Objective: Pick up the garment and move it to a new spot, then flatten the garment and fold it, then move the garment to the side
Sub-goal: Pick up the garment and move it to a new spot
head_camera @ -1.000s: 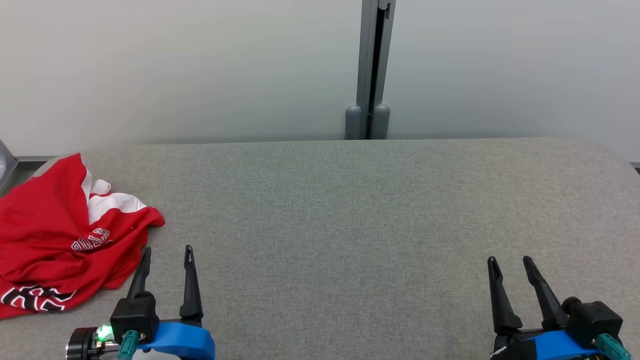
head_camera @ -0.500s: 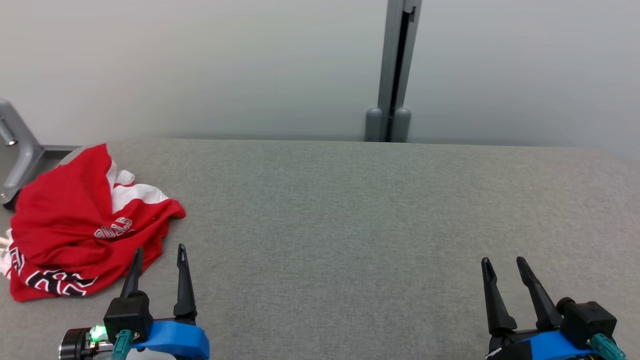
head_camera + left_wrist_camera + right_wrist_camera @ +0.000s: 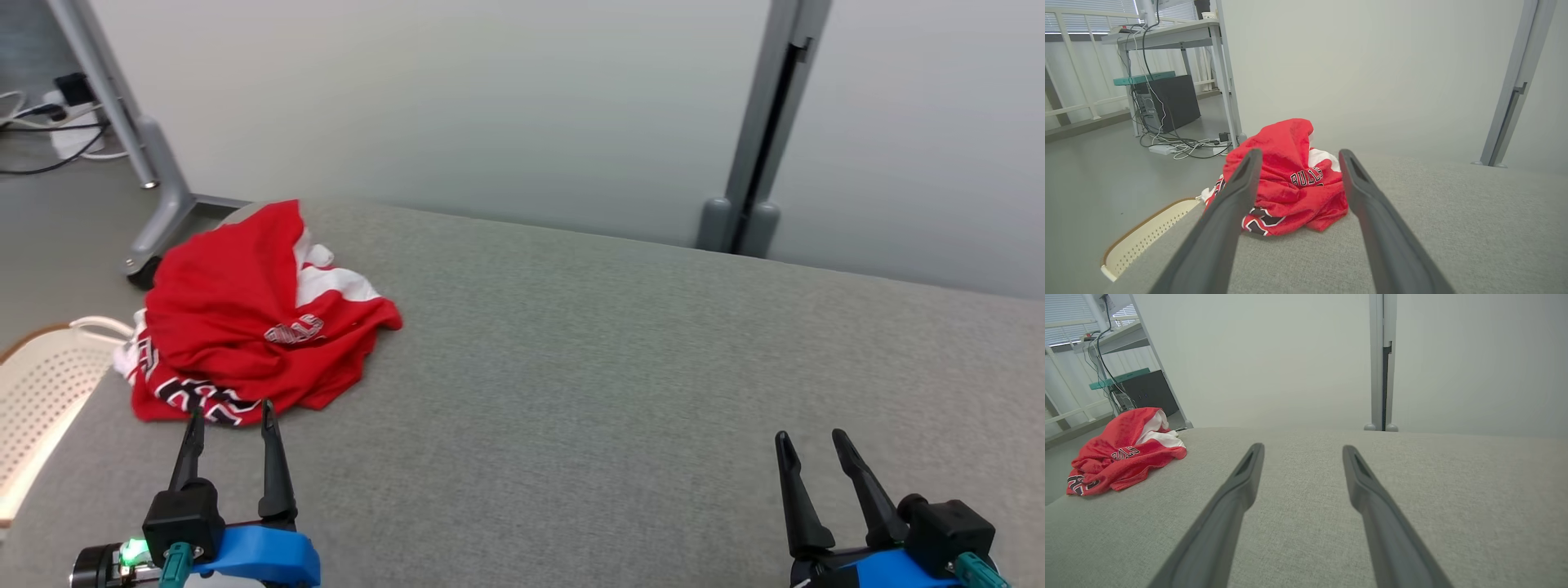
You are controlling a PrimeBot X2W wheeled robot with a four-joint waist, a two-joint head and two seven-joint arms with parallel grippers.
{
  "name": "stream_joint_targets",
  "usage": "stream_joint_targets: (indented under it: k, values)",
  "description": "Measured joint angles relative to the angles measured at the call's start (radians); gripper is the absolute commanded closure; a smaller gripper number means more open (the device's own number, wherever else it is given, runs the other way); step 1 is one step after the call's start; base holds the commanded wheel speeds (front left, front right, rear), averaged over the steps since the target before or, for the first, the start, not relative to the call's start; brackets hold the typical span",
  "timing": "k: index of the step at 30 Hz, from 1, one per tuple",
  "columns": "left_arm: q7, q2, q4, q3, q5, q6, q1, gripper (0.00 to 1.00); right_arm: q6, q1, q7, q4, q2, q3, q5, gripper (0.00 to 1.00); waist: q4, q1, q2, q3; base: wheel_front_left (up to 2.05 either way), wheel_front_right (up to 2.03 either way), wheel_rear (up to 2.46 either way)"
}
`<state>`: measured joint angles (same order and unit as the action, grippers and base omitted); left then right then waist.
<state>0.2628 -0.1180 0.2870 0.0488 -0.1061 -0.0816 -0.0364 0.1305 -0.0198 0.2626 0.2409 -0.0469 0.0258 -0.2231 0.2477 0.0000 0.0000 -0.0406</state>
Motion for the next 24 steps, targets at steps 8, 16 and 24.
stream_joint_targets:
  k: [8, 16, 24]
  values:
    - [0.000, -0.005, -0.002, -0.006, -0.006, -0.007, 0.007, 0.00, 0.000, -0.002, 0.000, -0.001, 0.000, 0.003, 0.001, 0.00, 0.100, 0.0000, 0.0000, 0.005, 0.00, 0.00, 0.00]
    - [0.000, -0.015, -0.019, -0.018, -0.008, -0.022, 0.017, 0.00, 0.000, 0.001, 0.000, 0.003, 0.000, 0.012, -0.002, 0.00, 0.179, 0.0000, 0.0000, 0.021, 0.00, 0.00, 0.00]
    - [0.000, -0.020, -0.028, -0.027, -0.017, -0.029, 0.026, 0.00, 0.000, 0.009, 0.000, 0.006, 0.000, 0.024, -0.003, 0.00, 0.191, 0.0000, 0.0000, 0.031, 0.00, 0.00, 0.00]
